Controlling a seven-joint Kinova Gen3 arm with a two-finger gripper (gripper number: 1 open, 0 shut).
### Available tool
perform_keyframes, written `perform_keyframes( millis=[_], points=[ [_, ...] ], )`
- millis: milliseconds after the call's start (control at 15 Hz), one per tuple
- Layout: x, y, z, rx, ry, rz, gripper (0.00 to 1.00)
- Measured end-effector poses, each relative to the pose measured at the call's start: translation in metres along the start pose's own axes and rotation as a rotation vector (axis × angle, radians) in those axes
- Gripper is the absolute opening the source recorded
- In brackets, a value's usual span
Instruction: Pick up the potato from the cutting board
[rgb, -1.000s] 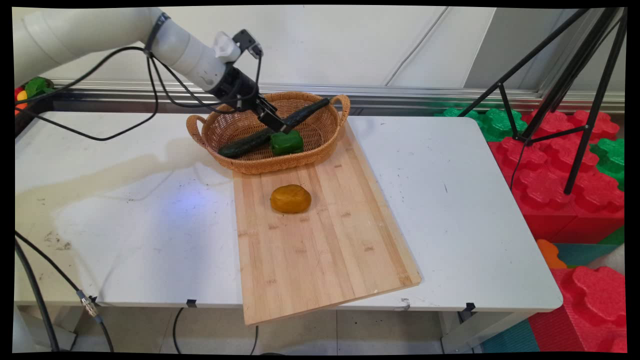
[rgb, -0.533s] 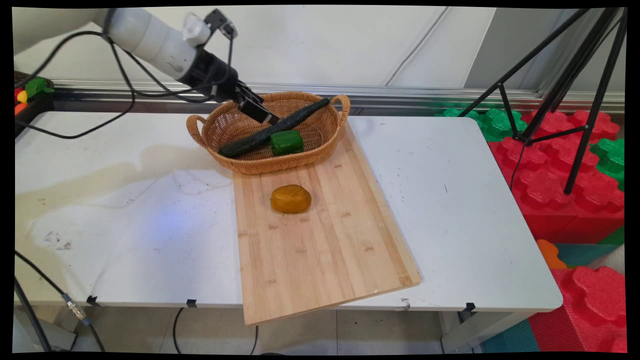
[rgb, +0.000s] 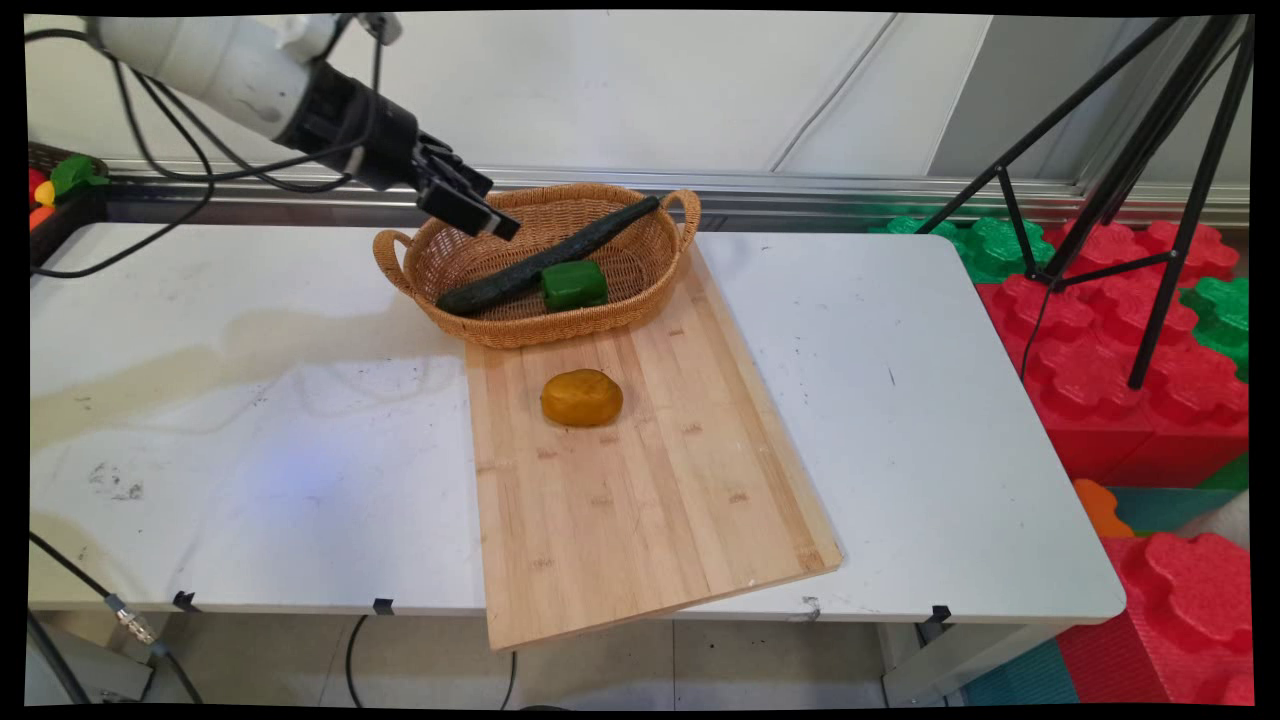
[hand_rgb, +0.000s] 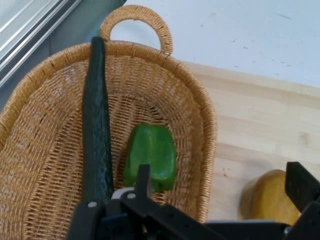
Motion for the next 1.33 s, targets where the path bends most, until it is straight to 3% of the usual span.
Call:
perform_keyframes(
  millis=[533,1000,1333],
  points=[
    [-0.005,0.017,-0.045,-0.019,0.034,0.038,1.0],
    [0.001,0.023,-0.057,-0.025,0.06,0.057,1.0],
    [0.008,0.031,-0.05,-0.057,0.019,0.13,1.0]
  ],
)
